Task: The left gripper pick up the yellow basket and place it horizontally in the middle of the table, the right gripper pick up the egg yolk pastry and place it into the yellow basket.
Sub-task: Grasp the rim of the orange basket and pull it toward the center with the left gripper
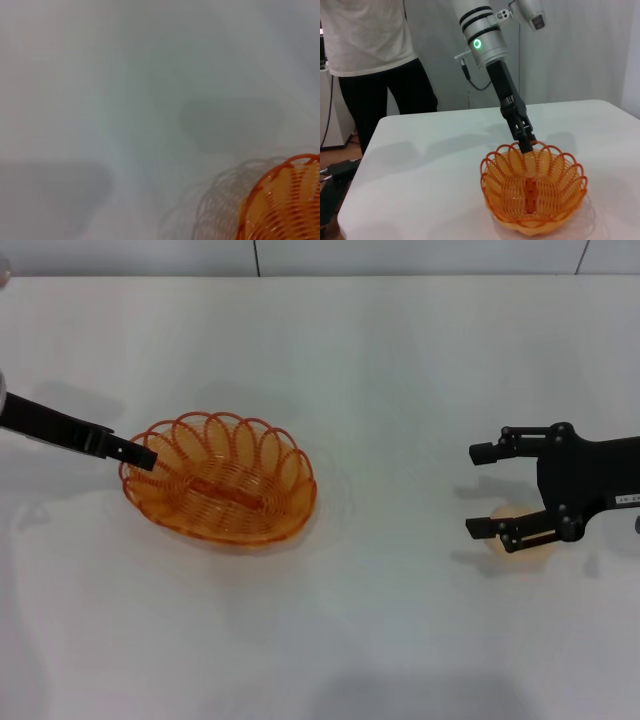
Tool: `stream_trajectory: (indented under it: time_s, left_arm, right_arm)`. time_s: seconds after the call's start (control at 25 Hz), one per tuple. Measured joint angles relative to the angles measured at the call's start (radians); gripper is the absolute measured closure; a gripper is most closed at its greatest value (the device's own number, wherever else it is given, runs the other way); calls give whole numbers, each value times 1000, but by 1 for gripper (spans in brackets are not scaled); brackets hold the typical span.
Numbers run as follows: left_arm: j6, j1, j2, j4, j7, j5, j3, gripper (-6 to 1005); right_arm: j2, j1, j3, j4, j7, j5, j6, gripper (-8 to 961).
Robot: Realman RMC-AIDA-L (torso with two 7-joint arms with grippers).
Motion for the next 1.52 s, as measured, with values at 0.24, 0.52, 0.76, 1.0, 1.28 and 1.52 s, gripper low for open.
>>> stream_trajectory:
  time_s: [0.24, 0.52, 0.76, 1.0, 1.28, 1.52]
  left_arm:
    - [-24, -12, -7, -34, 12, 4, 4, 277]
    - [-56, -18, -46, -41, 12, 64, 12, 415]
    - [-63, -2, -53, 0, 13, 57, 11, 670]
    - [-61, 9, -56, 15, 13, 53, 7, 820]
    - [-20, 51, -59, 72, 10, -65, 5, 838]
    - [32, 97, -59, 130, -95, -183, 2, 863]
  right_arm:
    - [2, 0, -9, 0, 0, 2, -1, 95]
    - [2, 0, -17, 0, 0, 3, -8, 95]
    - [2, 0, -17, -2, 4, 3, -13, 95]
    - [2, -2, -17, -1, 7, 3, -13, 95]
    - [2, -8, -15, -4, 8, 12, -26, 95]
    - [0, -27, -15, -24, -7, 32, -28, 96]
